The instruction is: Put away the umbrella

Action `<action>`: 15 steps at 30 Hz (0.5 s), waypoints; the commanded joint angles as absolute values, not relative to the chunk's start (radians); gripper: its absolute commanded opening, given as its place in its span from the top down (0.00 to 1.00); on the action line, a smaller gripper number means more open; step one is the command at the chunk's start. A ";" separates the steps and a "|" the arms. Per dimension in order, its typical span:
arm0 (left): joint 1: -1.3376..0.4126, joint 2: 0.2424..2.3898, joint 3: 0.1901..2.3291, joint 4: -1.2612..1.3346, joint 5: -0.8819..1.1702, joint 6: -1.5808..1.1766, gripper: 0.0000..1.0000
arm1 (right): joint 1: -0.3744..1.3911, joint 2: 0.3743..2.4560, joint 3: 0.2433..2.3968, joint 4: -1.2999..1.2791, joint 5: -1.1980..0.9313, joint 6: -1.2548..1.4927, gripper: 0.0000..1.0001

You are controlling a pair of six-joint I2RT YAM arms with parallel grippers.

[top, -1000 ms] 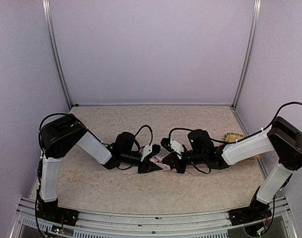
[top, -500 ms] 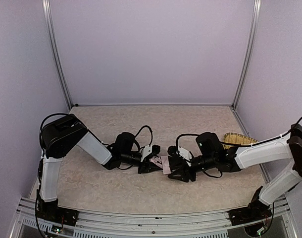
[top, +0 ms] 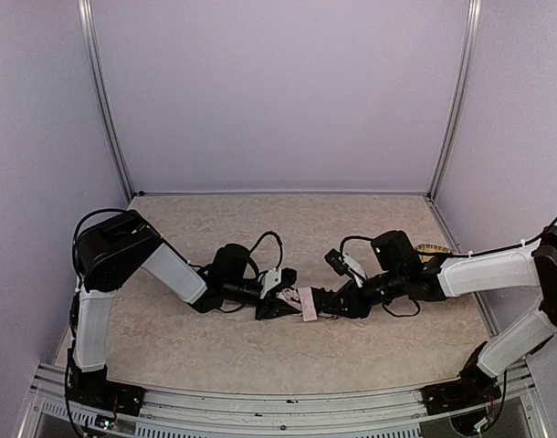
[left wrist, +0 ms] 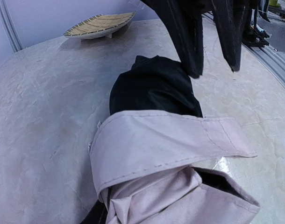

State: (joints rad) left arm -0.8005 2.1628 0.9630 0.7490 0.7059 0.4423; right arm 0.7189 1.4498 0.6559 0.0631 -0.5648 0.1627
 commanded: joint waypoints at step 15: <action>-0.812 2.188 0.947 0.658 0.643 0.432 1.00 | 0.758 1.614 0.717 0.087 -0.588 0.518 0.54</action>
State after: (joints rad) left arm -0.8059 2.1628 0.9630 0.7502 0.6903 0.4335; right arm 0.7509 1.5589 0.6563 0.0555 -0.6147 0.5030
